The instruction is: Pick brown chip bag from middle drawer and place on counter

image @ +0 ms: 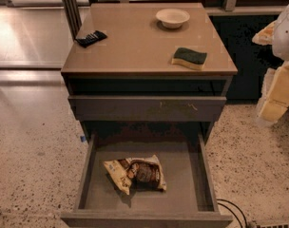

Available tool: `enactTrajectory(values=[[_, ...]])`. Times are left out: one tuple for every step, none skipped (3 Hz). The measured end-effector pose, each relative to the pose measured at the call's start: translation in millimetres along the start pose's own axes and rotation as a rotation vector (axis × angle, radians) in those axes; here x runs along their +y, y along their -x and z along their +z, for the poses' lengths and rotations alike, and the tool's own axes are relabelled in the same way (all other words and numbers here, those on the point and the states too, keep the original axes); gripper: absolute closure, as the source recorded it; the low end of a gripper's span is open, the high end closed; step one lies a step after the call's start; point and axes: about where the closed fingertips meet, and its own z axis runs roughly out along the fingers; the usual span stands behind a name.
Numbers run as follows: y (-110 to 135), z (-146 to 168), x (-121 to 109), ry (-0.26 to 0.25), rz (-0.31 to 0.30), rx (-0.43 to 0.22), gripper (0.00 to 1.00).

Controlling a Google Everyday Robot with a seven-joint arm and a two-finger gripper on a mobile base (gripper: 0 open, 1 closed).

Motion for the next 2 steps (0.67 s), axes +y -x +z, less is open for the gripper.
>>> enactTrajectory(values=[[-2.7, 27.0, 7.8, 0.028, 0.003, -0.01, 0.0], [-2.7, 27.0, 7.8, 0.028, 0.003, -0.01, 0.0]])
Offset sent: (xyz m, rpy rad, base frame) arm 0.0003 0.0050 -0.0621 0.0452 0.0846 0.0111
